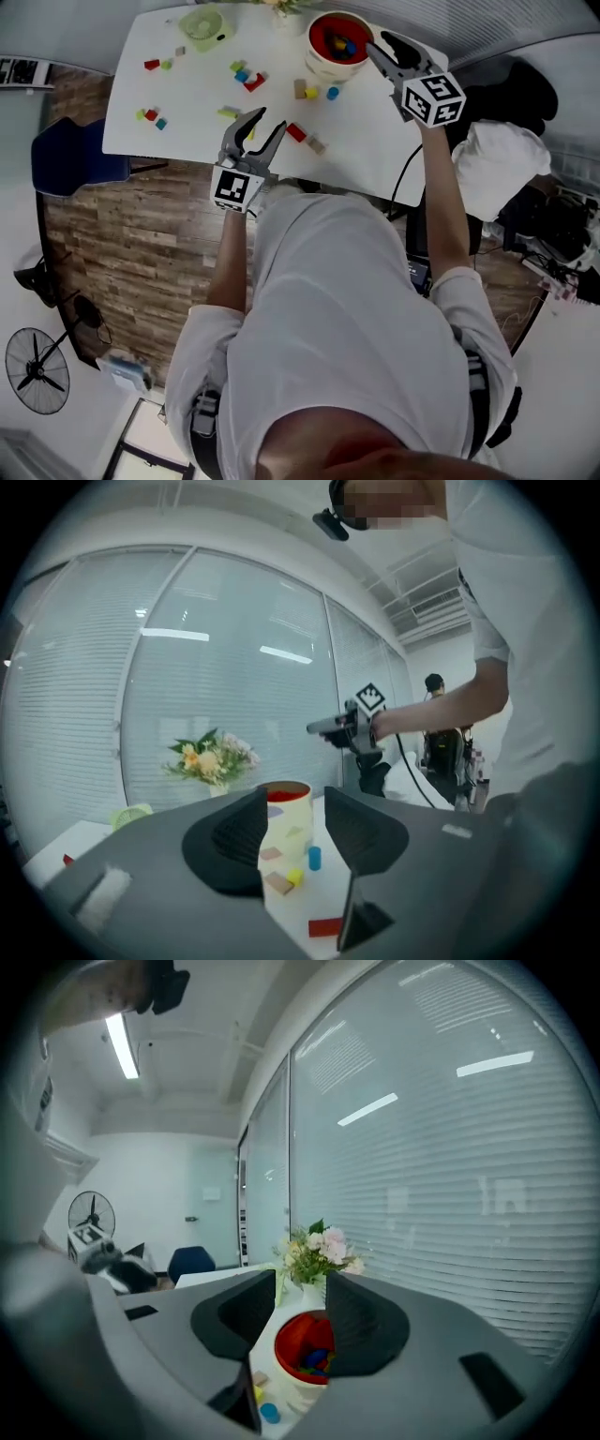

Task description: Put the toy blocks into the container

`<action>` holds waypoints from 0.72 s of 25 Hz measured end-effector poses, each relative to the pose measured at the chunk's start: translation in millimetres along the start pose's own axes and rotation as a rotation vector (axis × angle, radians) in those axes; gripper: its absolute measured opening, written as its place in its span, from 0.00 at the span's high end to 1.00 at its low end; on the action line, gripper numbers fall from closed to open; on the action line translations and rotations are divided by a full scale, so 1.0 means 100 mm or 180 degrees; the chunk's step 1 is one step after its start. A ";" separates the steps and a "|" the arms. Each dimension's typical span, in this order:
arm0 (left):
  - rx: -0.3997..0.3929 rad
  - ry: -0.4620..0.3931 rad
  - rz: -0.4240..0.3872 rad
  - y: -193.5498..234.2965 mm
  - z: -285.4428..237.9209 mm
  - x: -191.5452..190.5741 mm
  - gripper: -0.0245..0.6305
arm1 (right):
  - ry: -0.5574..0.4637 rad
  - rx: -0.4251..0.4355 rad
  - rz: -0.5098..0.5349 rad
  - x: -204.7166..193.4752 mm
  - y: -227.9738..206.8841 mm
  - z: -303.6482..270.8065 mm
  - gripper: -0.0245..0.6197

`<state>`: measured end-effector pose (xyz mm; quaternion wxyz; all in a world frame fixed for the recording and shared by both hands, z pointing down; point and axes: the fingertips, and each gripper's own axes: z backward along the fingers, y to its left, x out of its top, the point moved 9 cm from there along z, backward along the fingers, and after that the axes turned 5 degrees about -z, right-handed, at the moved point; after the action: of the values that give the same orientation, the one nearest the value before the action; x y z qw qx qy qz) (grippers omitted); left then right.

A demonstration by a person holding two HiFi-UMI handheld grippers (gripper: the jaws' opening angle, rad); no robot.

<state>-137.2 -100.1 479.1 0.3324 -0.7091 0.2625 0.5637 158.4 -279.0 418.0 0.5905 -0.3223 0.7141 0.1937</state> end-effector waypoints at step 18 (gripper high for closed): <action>-0.0862 0.1587 0.0103 -0.40 -0.82 -2.17 0.48 | -0.0778 -0.0761 -0.0062 0.50 0.33 1.81 0.75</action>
<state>-105.5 -137.5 709.6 0.1507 -0.8596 0.2698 0.4070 260.6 -147.9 325.5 0.6323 -0.3712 0.6057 0.3092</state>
